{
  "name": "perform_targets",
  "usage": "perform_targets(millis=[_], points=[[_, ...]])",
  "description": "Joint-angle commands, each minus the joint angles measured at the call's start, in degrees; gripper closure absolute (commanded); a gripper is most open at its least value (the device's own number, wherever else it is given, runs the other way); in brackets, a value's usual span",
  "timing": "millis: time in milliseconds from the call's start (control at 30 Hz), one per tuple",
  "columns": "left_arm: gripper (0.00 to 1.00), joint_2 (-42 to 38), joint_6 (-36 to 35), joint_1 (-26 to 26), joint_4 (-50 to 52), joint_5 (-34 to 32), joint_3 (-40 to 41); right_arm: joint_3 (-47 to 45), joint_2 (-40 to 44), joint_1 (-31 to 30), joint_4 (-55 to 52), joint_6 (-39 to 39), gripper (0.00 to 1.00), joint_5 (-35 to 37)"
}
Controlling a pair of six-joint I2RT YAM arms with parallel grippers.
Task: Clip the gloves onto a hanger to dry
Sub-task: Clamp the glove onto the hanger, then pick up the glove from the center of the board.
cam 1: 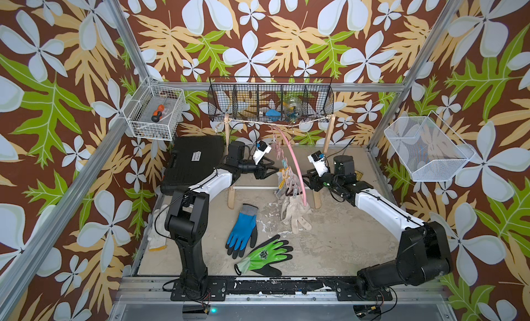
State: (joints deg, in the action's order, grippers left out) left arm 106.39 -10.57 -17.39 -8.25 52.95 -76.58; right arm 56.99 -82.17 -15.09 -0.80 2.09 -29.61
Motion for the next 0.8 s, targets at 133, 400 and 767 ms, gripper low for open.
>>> perform_targets(millis=[133, 400, 767], points=[[0.42, -6.67, 6.32, 0.13, -0.98, -4.92, 7.14, -4.18, 8.35, -0.11, -5.91, -5.08, 0.46, 3.23], [0.42, -15.87, 10.89, -1.55, 2.22, -11.12, 15.23, -9.73, 18.27, -0.23, -13.85, -9.46, 0.44, 2.54], [0.42, -32.64, 16.28, -3.49, 12.23, -30.2, 29.93, -18.05, 29.68, -7.2, -20.28, -18.78, 0.41, 2.62]])
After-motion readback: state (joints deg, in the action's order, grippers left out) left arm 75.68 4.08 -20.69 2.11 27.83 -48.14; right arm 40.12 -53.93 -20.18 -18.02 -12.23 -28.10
